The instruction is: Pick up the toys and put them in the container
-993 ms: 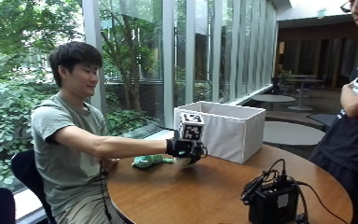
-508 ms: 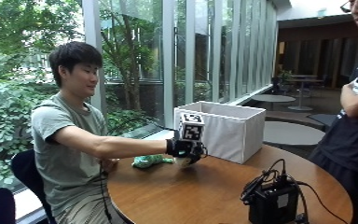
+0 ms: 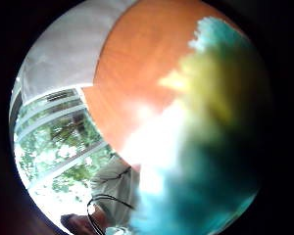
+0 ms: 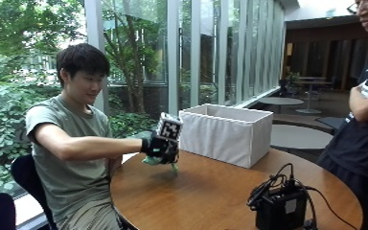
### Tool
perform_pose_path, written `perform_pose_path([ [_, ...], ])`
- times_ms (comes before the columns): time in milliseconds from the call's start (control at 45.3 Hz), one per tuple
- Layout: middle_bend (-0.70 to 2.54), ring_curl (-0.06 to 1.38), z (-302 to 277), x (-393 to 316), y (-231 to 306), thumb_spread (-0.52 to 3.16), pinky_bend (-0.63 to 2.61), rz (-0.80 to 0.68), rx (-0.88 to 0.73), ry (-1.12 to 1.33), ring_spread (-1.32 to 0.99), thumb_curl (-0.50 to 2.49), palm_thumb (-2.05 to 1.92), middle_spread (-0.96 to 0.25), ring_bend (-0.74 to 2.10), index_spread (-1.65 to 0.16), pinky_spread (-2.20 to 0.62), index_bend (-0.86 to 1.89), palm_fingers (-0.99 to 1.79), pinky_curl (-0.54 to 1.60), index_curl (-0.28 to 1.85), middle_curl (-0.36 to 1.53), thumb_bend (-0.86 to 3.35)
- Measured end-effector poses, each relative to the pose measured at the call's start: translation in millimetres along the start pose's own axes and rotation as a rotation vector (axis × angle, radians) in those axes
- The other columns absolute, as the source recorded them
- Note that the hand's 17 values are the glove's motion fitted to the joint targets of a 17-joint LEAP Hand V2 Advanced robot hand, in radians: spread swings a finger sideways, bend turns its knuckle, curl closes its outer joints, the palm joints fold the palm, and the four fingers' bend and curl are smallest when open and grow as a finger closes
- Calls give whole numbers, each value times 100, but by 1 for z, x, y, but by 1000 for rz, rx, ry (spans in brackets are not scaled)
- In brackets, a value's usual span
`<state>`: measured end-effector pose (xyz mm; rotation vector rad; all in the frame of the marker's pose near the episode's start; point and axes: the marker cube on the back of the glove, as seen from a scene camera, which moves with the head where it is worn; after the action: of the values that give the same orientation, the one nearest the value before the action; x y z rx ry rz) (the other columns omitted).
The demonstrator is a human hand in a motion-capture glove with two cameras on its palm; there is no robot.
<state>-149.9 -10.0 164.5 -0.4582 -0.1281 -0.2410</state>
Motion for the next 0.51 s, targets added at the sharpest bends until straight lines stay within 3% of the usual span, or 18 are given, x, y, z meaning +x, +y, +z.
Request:
perform_pose_path([
  [88, 107, 76, -76, -8, -10, 95, 104, 144, 146, 1, -48, 85, 60, -35, 136, -30, -40, 100, 90, 48, 58, 98, 30],
  [132, 109, 77, -112, -24, -11, 93, 105, 100, 195, 21, -49, 88, 60, -35, 137, -30, -40, 103, 88, 49, 61, 100, 31],
  [199, 112, 79, -147, -51, -8, 90, 107, -88, 217, 106, -50, 92, 59, -35, 139, -30, -40, 106, 86, 51, 64, 103, 31],
  [331, 118, 83, -217, -81, -37, 84, 110, 73, 272, -19, -51, 99, 57, -35, 142, -29, -40, 111, 81, 53, 72, 107, 30],
  [419, 120, 84, -235, -122, -55, 79, 111, -52, 269, 117, -51, 104, 57, -35, 142, -29, -40, 113, 76, 55, 76, 109, 30],
  [508, 122, 86, -250, -150, -71, 75, 112, -78, 288, 182, -52, 108, 56, -35, 143, -28, -40, 115, 72, 56, 80, 110, 30],
])
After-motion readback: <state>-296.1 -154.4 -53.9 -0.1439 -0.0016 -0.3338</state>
